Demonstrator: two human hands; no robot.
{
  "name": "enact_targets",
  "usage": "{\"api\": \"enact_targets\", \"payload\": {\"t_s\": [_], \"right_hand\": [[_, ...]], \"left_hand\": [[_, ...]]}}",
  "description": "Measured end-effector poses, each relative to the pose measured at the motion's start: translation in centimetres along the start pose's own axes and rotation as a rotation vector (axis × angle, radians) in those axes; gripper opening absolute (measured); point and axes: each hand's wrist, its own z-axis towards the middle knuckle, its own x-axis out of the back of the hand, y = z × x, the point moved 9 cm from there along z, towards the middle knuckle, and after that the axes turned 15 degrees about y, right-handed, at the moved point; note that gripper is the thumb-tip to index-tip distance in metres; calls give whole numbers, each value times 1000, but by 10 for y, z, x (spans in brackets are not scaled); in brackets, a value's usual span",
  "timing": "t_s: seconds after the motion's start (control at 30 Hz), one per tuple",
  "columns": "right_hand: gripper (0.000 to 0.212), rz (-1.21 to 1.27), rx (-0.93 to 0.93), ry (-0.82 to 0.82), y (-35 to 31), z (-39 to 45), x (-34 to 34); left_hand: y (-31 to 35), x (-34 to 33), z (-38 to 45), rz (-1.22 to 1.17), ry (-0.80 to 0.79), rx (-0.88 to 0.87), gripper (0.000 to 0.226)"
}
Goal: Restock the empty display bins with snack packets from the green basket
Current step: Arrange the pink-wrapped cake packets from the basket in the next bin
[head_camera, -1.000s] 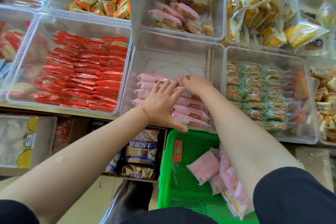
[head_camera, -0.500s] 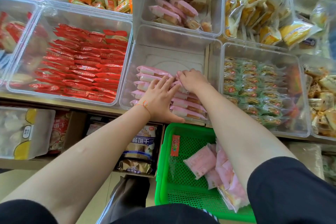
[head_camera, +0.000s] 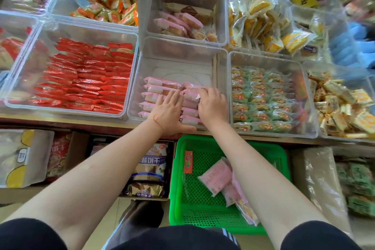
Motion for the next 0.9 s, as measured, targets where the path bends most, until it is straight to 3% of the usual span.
{"api": "enact_targets", "payload": {"t_s": [0.17,0.23,0.33,0.4,0.47,0.53,0.57,0.67,0.73,0.8,0.9], "right_hand": [[28,99,-88,-269,5,-13,-10],[23,133,-125,-191,7,-18,10],[17,193,-135,57,12,-37,55],[16,247,-150,207,19,-63,78],[19,264,-168,289,25,-96,89],[21,269,-204,251,38,-129,77],[20,269,-226,159,47,-145,61],[16,156,-270,-338,84,-196,-7],[32,-2,-226,-576,109,-234,-33],[61,-73,-182,-684,129,-264,-48],[69,-122,-54,-768,137,-289,-66]], "left_hand": [[11,8,-10,-18,-5,23,111],[22,22,-16,-56,92,9,92],[51,67,-42,-200,553,-60,32],[68,65,-65,-302,653,-37,21],[85,33,-79,-328,524,42,25],[101,-16,-84,-303,239,115,26],[109,-42,-86,-289,85,134,25],[131,-100,-92,-282,-224,158,27],[145,-131,-99,-309,-327,208,30],[155,-161,-107,-315,-400,282,34],[168,-196,-113,-287,-447,344,46]]}}
